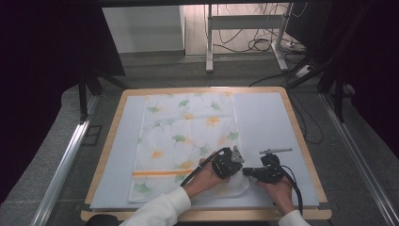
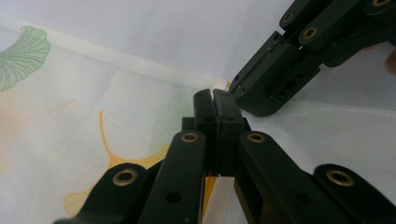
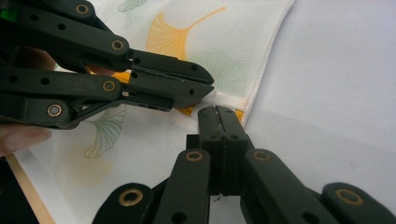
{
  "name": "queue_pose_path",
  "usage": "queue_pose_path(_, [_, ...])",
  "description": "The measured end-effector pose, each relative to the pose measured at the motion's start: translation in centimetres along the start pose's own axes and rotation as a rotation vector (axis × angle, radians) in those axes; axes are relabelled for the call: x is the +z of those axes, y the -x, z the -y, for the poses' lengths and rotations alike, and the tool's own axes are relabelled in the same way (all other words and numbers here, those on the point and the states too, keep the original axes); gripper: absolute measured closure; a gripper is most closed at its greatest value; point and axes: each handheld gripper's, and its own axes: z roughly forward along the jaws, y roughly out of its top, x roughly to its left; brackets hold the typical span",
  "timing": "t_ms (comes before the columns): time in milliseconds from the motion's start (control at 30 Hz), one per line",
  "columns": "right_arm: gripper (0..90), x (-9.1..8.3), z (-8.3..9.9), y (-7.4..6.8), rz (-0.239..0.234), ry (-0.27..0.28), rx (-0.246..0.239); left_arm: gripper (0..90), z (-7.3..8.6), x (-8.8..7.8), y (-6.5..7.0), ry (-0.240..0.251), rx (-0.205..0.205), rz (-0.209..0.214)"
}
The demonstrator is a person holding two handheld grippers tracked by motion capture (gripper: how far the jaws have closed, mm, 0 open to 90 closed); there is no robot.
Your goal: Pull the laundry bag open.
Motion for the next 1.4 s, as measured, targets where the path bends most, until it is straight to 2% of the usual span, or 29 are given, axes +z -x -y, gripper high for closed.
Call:
queue_pose_path(200, [89.3,0.0,0.0,0.0,-0.003,-0.005,0.0,90.0,0.3,-0.3,-0.2,-0.014,0.005,-0.009])
queue_pose_path(767, [89.3,0.0,0.0,-0.2,0.009,-0.004,-0.02,90.0,2.3,-2.2,-1.2,-0.026,-0.031,-0.008])
queue_pose_path(1400, [89.3,0.0,0.0,-0.1,0.001,0.002,-0.015,90.0,4.2,-3.8,-2.2,-0.034,-0.061,-0.013])
